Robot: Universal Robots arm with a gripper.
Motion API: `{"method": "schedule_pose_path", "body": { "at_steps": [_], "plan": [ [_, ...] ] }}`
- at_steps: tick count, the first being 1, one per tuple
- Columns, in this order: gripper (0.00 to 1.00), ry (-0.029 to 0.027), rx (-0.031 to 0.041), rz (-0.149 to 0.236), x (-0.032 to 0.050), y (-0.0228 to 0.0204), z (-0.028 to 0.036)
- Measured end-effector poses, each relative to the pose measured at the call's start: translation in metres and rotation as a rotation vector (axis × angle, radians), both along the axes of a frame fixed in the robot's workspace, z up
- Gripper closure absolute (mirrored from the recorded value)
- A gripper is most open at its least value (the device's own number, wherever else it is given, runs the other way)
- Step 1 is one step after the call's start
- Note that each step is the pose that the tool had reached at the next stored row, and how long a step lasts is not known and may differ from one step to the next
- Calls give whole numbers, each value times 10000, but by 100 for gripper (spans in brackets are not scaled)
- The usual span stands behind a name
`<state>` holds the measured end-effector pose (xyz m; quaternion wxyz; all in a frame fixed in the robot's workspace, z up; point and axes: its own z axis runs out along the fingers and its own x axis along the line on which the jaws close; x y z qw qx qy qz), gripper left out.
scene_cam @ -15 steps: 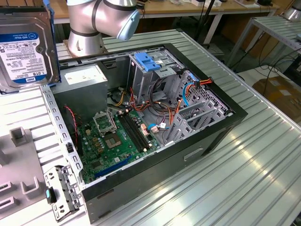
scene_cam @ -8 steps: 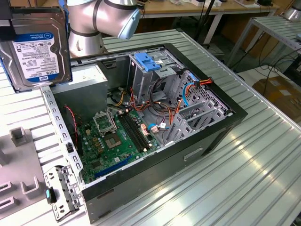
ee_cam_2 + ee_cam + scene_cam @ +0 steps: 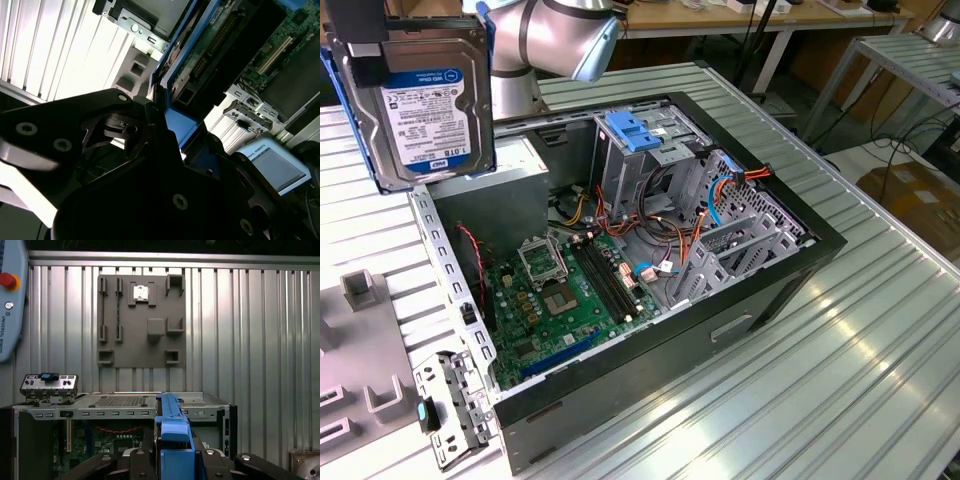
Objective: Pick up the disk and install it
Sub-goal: 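Pick up the disk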
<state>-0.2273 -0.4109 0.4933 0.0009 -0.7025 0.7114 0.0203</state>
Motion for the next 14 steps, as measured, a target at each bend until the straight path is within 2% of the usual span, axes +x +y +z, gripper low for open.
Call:
{"method": "schedule_pose_path", "body": {
  "at_steps": [14],
  "plan": [
    [63, 0, -8, -3, 292, -36, 0]
  ]
}}
